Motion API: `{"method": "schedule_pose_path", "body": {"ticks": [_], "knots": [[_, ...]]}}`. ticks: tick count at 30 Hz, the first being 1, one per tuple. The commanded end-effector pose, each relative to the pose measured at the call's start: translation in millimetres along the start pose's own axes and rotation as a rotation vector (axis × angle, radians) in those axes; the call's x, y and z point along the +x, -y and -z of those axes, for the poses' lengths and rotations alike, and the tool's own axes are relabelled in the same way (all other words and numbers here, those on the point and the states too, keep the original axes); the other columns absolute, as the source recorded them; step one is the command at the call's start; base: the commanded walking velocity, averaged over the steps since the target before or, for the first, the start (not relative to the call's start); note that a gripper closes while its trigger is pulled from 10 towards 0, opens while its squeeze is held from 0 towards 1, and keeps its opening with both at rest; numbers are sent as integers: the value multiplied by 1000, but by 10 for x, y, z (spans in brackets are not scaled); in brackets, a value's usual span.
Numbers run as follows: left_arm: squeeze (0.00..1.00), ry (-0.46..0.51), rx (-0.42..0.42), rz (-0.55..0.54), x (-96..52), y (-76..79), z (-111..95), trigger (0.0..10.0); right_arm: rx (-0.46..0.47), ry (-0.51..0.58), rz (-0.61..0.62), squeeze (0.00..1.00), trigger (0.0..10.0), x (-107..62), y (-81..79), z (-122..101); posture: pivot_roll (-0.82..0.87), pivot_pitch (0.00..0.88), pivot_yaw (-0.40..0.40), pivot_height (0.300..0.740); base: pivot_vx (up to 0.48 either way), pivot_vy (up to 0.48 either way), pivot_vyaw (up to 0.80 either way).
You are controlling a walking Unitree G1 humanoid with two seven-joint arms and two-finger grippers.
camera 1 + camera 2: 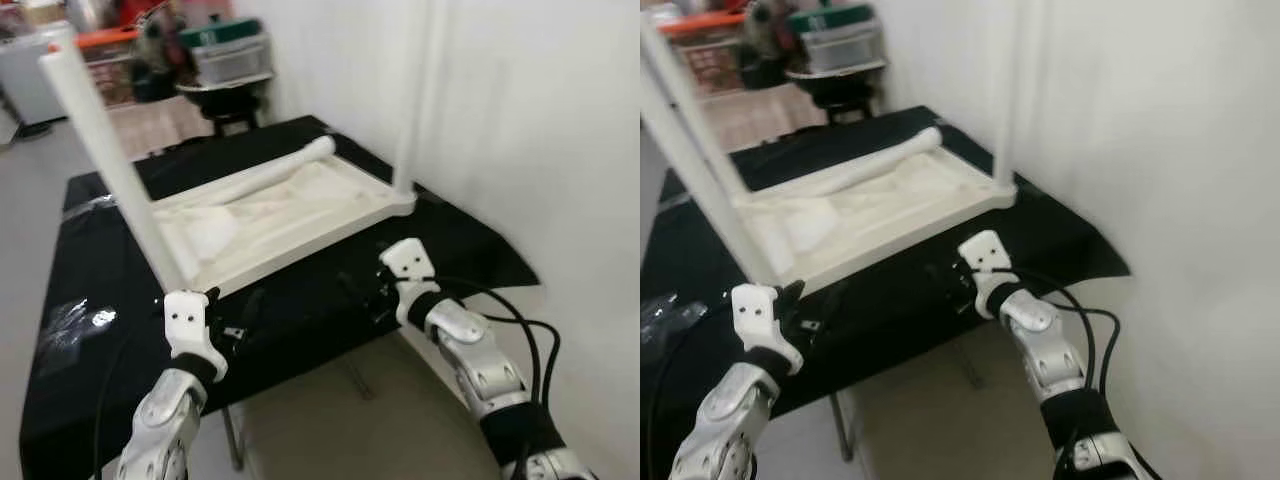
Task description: Building children table
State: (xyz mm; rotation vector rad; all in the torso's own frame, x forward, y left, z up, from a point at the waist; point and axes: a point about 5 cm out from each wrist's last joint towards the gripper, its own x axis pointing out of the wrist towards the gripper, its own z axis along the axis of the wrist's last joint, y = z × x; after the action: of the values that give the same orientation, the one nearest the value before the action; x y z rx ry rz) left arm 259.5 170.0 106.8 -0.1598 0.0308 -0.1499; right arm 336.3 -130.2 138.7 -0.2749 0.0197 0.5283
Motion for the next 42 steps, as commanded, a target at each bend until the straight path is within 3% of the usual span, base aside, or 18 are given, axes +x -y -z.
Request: {"method": "schedule_pose_path", "body": {"ticks": [1, 4, 6, 19, 28, 34, 42], "knots": [[0, -17, -14, -8, -26, -43, 35, 10000, -12, 5, -11, 0, 10000, 13, -44, 0, -164, 0, 36, 740, 0, 0, 800], [0, -39, -62, 8, -139, -36, 132, 10000, -25, -44, 88, 0, 10000, -77, 60, 175, -157, 0, 48, 740, 0, 0, 800], [0, -46, -18, 15, -147, -15, 143, 10000, -8, -54, 120, 0, 10000, -96, 85, 226, -154, 0, 49, 740, 0, 0, 0], [0, -42, -40, 30, -179, -27, 197, 10000, 14, -53, 106, 0, 10000, -109, -25, 315, -161, 0, 63, 740, 0, -398, 0], [0, -38, -29, 34, -151, -52, 170, 10000, 19, -44, 117, 0, 10000, -83, -39, 305, -161, 0, 72, 740, 0, -468, 0], [0, -23, 9, -10, -48, -90, 98, 10000, 44, -29, 134, 0, 10000, -55, -31, 256, -171, 0, 86, 740, 0, 0, 0], [0, 31, -3, 24, 35, -39, -27, 10000, 45, -2, 103, 0, 10000, -28, -74, 194, -175, 0, 96, 740, 103, 0, 400]]}}
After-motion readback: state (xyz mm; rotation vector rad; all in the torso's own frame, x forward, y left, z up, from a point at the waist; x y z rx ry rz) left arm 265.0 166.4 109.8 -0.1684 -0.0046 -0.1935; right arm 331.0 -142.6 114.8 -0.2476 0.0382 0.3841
